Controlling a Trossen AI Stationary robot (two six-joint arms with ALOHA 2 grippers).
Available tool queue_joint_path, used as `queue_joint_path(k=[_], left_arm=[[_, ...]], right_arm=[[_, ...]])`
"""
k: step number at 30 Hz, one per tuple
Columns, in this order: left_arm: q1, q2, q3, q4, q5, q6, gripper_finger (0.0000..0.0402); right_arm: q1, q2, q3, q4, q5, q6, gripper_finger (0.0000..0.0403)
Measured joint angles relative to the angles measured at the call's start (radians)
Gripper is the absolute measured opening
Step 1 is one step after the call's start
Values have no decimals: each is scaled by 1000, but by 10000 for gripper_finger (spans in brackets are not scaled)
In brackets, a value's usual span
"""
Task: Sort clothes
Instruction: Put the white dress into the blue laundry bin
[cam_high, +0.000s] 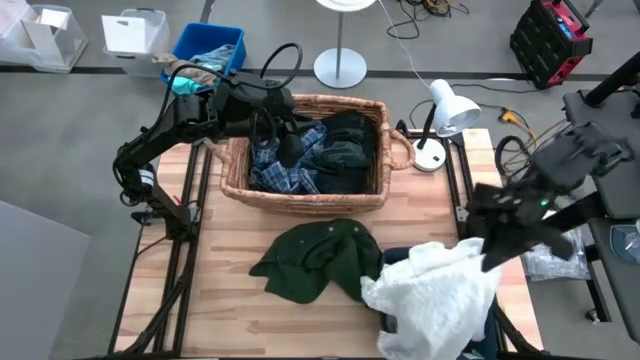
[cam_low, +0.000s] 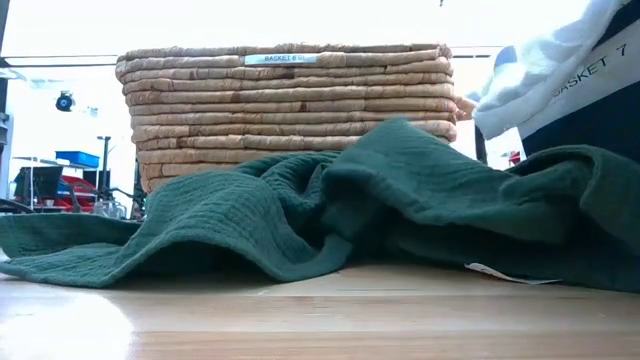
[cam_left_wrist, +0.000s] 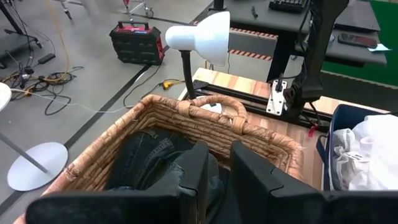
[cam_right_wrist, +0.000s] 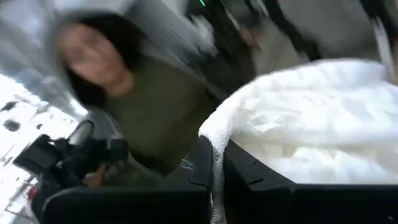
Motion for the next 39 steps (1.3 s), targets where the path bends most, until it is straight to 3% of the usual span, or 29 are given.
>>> queue_joint_path(k=[9, 13, 15, 23, 33, 39], left_arm=[[0, 0, 0, 0, 0, -10, 48], [0, 0, 0, -1, 0, -10, 48], [0, 0, 0, -1, 0, -10, 48], [0, 0, 0, -3, 0, -10, 48], [0, 0, -1, -5, 0, -10, 48], [0, 0, -1, -5, 0, -10, 48]], right_arm=[[74, 52, 71, -646, 174, 211, 9], [82, 44, 18, -583, 289, 111, 9], [81, 46, 8, -636, 341, 101, 9], [81, 65, -135, -626, 380, 2, 9], [81, 61, -509, -616, 442, -127, 9], [81, 61, -732, -465, 401, -154, 9]])
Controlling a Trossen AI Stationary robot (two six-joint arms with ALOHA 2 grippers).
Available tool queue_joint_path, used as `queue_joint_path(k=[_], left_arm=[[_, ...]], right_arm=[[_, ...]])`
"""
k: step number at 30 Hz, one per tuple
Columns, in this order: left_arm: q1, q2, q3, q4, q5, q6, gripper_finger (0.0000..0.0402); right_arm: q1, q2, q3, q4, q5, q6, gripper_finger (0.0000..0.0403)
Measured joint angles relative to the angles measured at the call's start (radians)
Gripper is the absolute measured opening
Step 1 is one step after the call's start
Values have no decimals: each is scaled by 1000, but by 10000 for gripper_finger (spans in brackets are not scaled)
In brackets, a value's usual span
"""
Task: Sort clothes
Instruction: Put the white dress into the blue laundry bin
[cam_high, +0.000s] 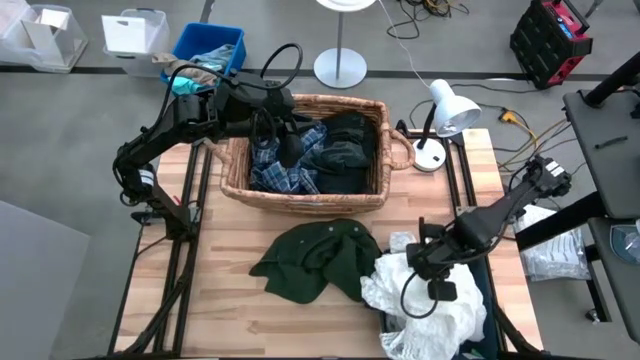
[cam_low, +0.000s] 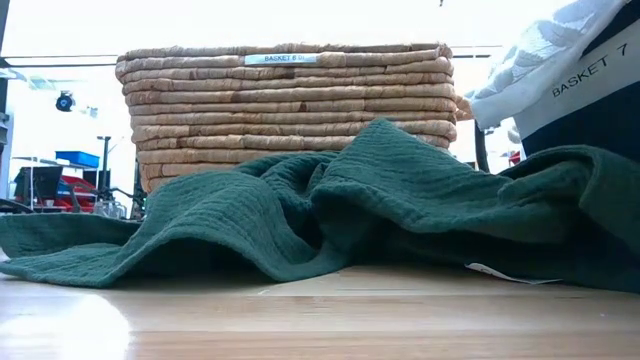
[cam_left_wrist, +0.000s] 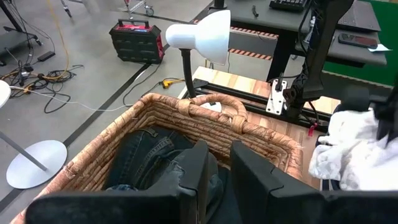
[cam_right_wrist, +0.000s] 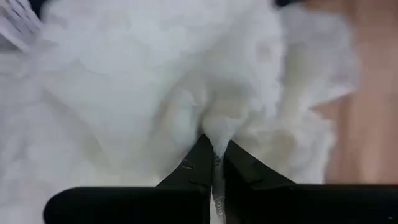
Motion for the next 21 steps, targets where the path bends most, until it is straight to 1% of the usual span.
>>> queue_joint_path(k=[5, 7, 10, 15, 17, 21], left_arm=[[0, 0, 0, 0, 0, 0, 48], [0, 0, 0, 0, 0, 0, 48], [0, 0, 0, 0, 0, 0, 48], [0, 0, 0, -16, 0, 9, 48], [0, 0, 0, -20, 0, 16, 48], [0, 0, 0, -24, 0, 22, 48]], right_arm=[[0, 0, -185, 172, -81, -22, 9], [0, 0, -241, 201, -85, -17, 9], [0, 0, -291, 193, -85, 14, 13], [2, -22, -295, 170, -126, 61, 40], [2, -31, -268, 157, -145, 88, 57], [6, -48, -181, 86, -150, 165, 103]])
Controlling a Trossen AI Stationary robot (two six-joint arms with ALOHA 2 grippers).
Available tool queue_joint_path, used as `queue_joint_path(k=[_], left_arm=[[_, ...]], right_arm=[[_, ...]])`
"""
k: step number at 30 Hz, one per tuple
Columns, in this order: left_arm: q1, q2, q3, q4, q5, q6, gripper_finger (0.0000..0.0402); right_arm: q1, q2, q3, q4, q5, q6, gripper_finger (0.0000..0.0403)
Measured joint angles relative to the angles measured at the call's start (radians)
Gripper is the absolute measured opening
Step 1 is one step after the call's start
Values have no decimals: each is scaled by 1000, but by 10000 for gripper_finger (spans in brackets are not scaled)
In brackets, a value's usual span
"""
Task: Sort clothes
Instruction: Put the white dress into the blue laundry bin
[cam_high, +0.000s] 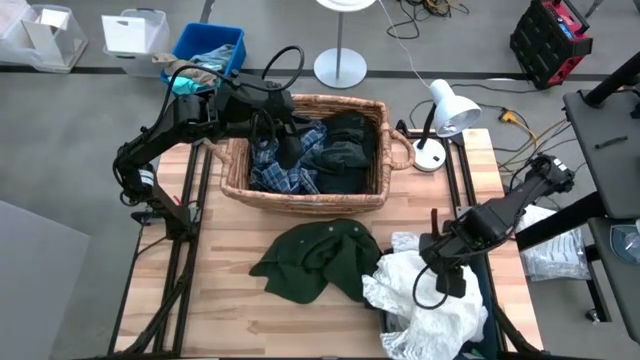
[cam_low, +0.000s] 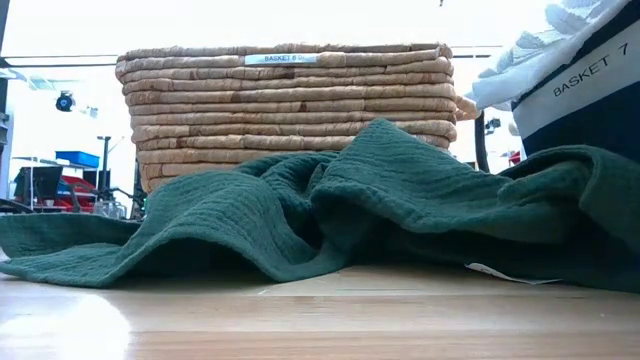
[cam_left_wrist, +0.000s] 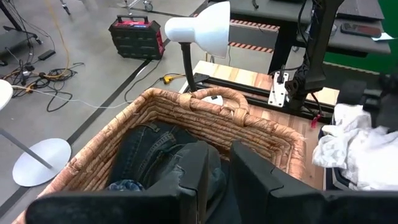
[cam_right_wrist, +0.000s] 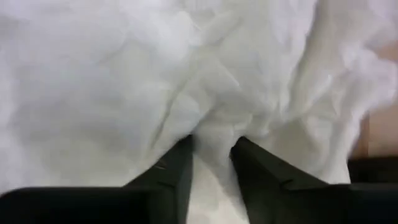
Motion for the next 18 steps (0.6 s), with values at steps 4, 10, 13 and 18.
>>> queue_joint_path(k=[4, 10, 13, 18], left_arm=[[0, 0, 0, 0, 0, 12, 48], [0, 0, 0, 1, 0, 31, 48], [0, 0, 0, 2, 0, 40, 48], [0, 0, 0, 4, 0, 62, 48]], right_arm=[[8, -3, 83, -97, -20, 75, 153], [55, -16, 182, -175, -9, 179, 197], [104, -33, 195, -133, 133, 232, 198], [145, -31, 166, 4, 238, 253, 164]])
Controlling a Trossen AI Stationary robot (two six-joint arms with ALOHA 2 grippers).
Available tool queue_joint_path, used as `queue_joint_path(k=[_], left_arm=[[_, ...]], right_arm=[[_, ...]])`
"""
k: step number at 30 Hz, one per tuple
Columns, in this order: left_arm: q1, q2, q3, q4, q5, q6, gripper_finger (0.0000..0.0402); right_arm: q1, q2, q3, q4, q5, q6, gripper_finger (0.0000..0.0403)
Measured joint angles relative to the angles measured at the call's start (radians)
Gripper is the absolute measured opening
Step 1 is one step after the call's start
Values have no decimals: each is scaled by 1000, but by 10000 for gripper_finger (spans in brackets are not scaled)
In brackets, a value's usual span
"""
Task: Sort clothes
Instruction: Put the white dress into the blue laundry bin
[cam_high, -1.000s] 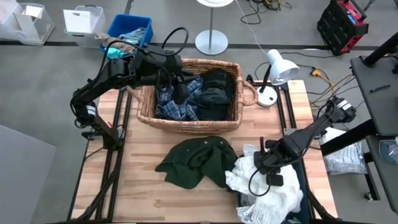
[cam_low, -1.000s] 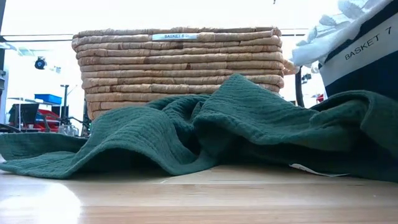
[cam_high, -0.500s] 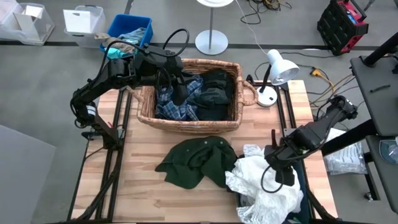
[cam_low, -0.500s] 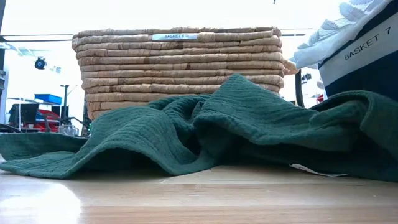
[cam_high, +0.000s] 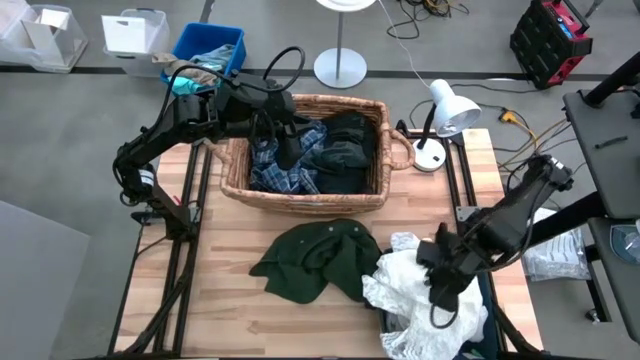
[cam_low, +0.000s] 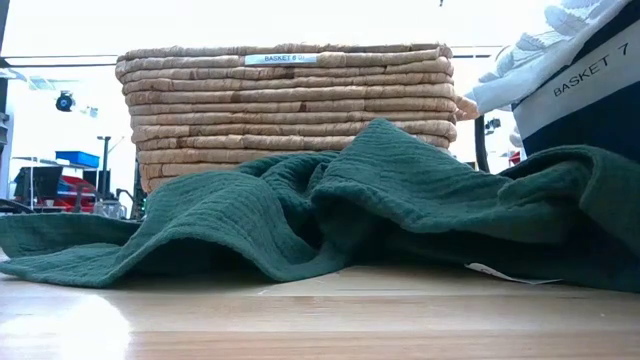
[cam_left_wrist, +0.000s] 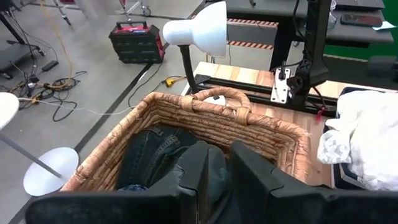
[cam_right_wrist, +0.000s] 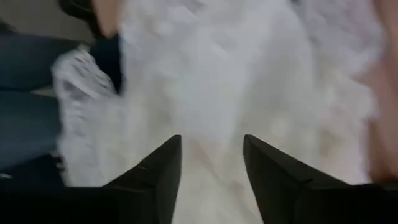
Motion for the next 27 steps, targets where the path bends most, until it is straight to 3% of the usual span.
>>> queue_joint_path(k=[9, 18, 27], left_arm=[[0, 0, 0, 4, 0, 79, 48], [2, 0, 0, 7, 0, 179, 48], [19, 0, 0, 8, 0, 221, 48]], right_arm=[[0, 89, -127, 225, -12, -65, 19], [0, 179, -236, 290, -40, -50, 10], [-2, 198, -498, 696, -44, 31, 9]])
